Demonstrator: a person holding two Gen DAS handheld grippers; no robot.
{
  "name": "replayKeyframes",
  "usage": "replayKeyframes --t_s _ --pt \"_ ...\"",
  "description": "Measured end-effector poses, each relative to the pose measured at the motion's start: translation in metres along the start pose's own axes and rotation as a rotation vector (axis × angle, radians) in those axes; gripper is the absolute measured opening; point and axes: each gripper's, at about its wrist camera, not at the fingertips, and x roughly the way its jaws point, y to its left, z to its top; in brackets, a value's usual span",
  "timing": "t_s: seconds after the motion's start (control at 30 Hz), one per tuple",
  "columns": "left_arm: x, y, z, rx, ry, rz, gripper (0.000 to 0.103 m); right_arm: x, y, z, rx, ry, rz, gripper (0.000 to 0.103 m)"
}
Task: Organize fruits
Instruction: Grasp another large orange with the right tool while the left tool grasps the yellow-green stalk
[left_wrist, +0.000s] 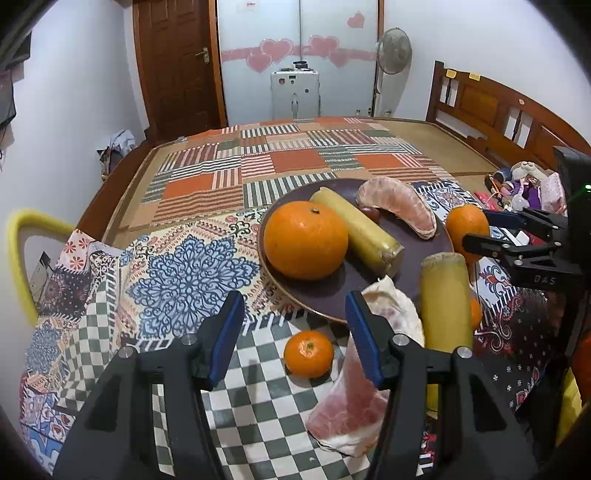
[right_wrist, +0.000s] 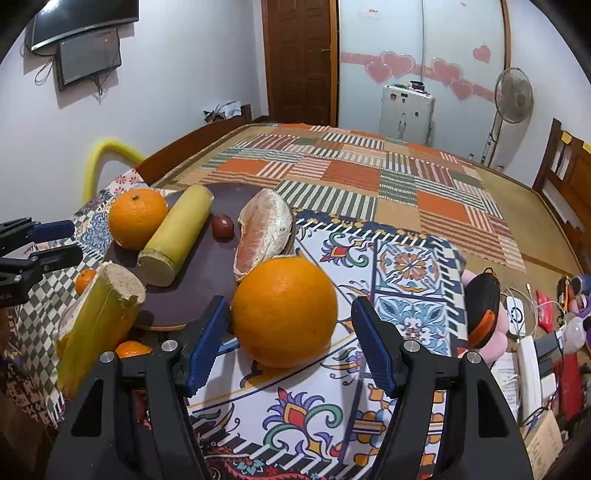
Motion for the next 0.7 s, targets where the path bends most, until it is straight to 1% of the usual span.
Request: replayKeyframes --t_s 0.07,0.1,0.13,0.3,0.43,0.57,0.6,0.7 --pt "-0.002 -0.003 -0.001 0.001 -0.003 -0.012 0.057 0.005 0.001 -0.001 -0.002 0.016 0.001 0.065" --pt "-0.003 -0.006 -0.002 0.000 -0.005 -0.022 0.057 0.005 0.001 -0.001 -0.001 0.023 0.008 0.060" --pt "-0.004 -0.007 -0.003 0.001 -0.006 -0.032 0.057 0.004 0.001 -0.003 0.004 0.019 0.007 0.058" --pt "-0.013 -0.030 -0.002 0.026 -0.020 -0.077 0.057 -0.003 -0.002 -0.007 0.034 0.015 0.019 0.057" --pt "-0.017 -0.053 0.000 0.049 -0.019 -0.122 0.057 -0.016 -0.002 -0.016 0.037 0.006 0.017 0.056" --pt "-0.013 -0.071 0.003 0.072 -0.008 -0.142 0.056 -0.035 -0.002 -0.025 0.035 -0.018 0.004 0.056" --pt "-0.011 -0.075 0.004 0.075 -0.004 -0.146 0.054 -0.039 -0.002 -0.027 0.035 -0.022 0.005 0.056" --pt "-0.005 -0.088 0.009 0.092 0.011 -0.153 0.053 -0.050 -0.003 -0.032 0.033 -0.033 0.004 0.056"
